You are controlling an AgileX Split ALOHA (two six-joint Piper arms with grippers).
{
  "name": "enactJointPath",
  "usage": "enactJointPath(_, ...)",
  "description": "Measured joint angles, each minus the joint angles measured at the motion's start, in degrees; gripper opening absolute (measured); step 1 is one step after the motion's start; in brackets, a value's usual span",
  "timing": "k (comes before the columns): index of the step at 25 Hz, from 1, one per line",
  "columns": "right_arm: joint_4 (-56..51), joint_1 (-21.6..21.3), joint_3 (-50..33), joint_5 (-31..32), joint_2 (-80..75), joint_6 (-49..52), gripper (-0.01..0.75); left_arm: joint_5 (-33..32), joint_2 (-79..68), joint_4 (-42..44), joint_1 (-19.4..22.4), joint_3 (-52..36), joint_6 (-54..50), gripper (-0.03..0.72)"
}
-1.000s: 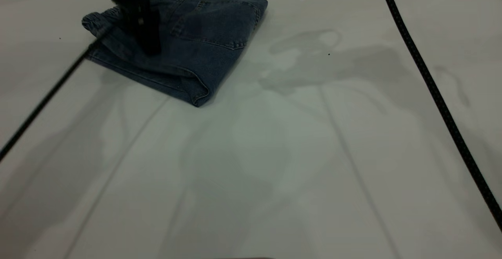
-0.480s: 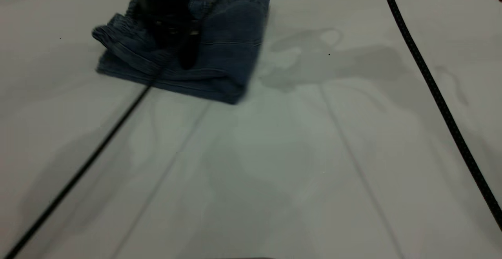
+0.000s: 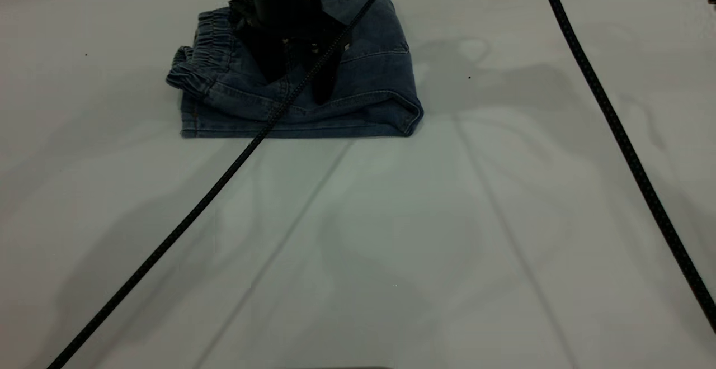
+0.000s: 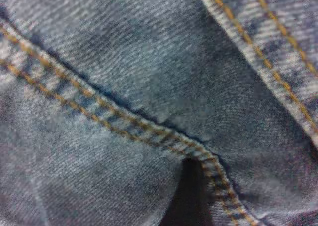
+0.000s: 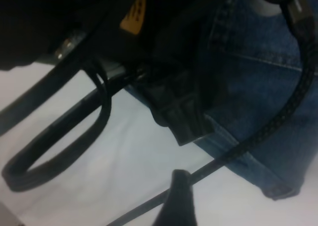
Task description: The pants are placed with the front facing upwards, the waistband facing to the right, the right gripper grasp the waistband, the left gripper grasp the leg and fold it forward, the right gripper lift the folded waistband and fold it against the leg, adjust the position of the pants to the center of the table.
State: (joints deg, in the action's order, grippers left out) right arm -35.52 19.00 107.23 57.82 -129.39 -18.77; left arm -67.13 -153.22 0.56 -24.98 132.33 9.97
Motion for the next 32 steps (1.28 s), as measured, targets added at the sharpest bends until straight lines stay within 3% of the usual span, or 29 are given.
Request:
enactJointPath(6,0.4,-1.6,4.3,5.5,0.9,1.0,0.584,0.0,3.3,8.5,-0.1,3.1,-2.3,0.579)
enactJointPath(9,0.6,-2.4,8.3,10.9,2.7,2.7,0.584,0.0,8.0,8.8,-0.1,3.1,-3.9,0.579)
enactJointPath(15,2.0,-2.4,12.1,12.8,8.2,5.8,0.584,0.0,16.8,8.7,-0.2,3.3,-5.1,0.579)
enactJointPath(21,7.4,-2.4,11.9,13.6,17.6,10.8,0.584,0.0,29.0,9.5,-0.2,-7.1,-7.1,0.579)
enactJointPath(25,7.5,-2.4,6.6,13.6,28.1,11.0,0.584,0.0,41.2,12.2,-0.2,-20.8,-7.6,0.579)
enactJointPath(32,7.5,-2.4,-14.9,14.1,49.5,8.9,0.584,0.0,61.6,12.3,-0.2,-35.8,-10.0,0.579)
